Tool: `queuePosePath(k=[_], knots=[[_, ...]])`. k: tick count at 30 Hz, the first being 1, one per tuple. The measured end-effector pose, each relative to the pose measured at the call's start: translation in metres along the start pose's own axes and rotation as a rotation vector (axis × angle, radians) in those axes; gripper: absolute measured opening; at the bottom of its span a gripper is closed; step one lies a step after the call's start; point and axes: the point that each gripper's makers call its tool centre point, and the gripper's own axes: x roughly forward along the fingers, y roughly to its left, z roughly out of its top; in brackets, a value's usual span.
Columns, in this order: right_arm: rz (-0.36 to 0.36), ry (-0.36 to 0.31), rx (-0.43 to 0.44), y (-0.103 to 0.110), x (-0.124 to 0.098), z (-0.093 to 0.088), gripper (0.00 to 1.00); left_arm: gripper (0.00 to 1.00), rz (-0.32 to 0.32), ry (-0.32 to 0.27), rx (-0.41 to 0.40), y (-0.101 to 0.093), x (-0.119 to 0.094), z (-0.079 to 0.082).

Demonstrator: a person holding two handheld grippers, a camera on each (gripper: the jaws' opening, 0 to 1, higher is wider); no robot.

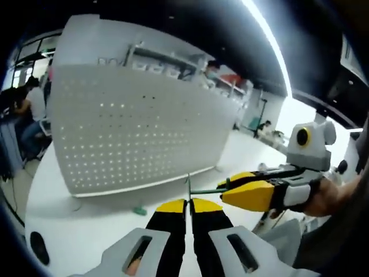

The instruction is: Insert the hook assembly into the mounting plate slot until the hook locks in place.

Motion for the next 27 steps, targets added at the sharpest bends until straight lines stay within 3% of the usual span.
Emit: queuePosePath(k=[14,27], knots=[[0.017,-0.059,0.073,0.0,0.001,0.014,0.06,0.01,-0.035,-0.087,0.096,-0.017,-0.002,0.011],[0.026,-0.067,0.105,0.006,0.003,0.017,0.02,0.01,0.002,-0.116,0.147,-0.015,-0.006,0.019]])
